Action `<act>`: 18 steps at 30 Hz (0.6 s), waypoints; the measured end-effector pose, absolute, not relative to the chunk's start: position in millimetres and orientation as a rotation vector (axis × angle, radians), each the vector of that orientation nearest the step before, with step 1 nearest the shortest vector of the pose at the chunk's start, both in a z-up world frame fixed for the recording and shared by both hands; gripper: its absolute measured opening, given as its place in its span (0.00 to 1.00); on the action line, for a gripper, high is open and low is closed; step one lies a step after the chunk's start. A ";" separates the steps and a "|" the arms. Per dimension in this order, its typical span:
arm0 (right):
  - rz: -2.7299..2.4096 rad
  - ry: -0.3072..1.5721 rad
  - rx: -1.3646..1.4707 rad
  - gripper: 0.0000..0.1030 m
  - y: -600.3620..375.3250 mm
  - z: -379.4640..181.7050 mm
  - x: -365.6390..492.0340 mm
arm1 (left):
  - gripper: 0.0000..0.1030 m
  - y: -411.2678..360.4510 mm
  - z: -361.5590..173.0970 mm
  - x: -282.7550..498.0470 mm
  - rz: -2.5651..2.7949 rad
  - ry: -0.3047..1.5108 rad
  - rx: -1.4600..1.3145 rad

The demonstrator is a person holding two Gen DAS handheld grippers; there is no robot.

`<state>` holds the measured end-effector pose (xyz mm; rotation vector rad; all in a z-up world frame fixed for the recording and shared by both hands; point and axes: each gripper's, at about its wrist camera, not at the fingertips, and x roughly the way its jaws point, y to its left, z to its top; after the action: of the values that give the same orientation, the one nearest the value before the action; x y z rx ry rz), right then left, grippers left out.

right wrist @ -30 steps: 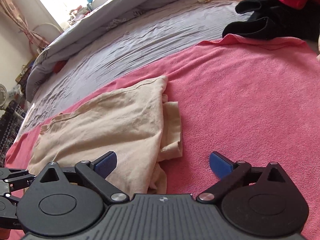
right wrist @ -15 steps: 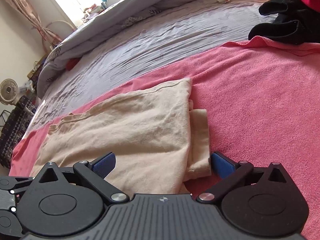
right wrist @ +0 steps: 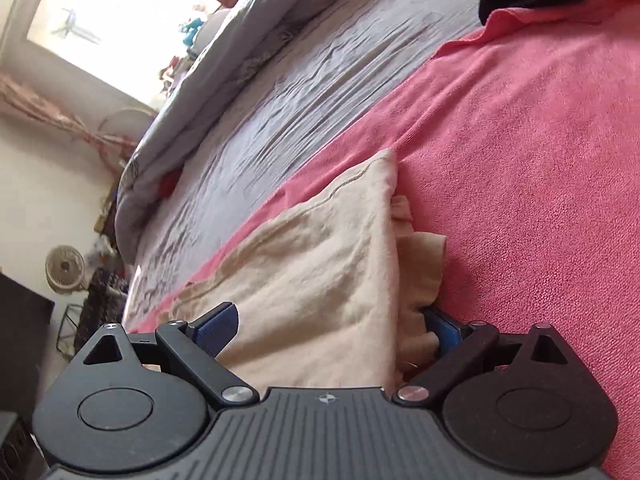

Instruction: Fold clothes

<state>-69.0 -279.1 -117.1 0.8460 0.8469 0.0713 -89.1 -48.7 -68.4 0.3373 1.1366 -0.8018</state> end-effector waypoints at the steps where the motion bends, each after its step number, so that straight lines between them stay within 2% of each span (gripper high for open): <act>1: 0.060 0.865 0.817 0.82 -277.5 -114.9 -66.3 | 0.58 -51.7 -71.2 -92.7 -0.805 1.135 0.345; 2: 0.049 0.890 0.769 0.60 -274.4 -111.7 -62.9 | 0.62 -53.4 -72.1 -97.3 -0.804 1.118 0.359; 3: 0.035 0.921 0.744 0.25 -274.0 -110.5 -59.8 | 0.63 -54.2 -72.7 -100.4 -0.803 1.109 0.365; 4: 0.041 0.942 0.765 0.14 -276.6 -111.7 -58.0 | 0.63 -53.9 -72.7 -101.9 -0.800 1.109 0.362; 8: 0.067 0.972 0.757 0.14 -279.1 -104.3 -53.6 | 0.60 -48.6 -72.3 -102.6 -0.791 1.111 0.329; 10: 0.077 0.970 0.732 0.14 -275.3 -94.8 -52.0 | 0.52 -43.5 -70.8 -100.5 -0.773 1.111 0.307; 12: 0.081 0.967 0.722 0.14 -272.5 -84.9 -51.7 | 0.36 -35.6 -68.1 -95.8 -0.753 1.125 0.262; 14: 0.071 0.971 0.721 0.14 -269.6 -75.6 -50.8 | 0.27 -22.6 -63.9 -91.8 -0.732 1.152 0.194; 18: -0.005 0.997 0.718 0.14 -258.2 -60.3 -47.5 | 0.26 2.5 -51.9 -96.9 -0.648 1.165 0.149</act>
<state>-47.5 -258.2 -60.3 0.7183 0.9973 -0.0050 -96.9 2.5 -51.9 0.1492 1.1648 -0.6478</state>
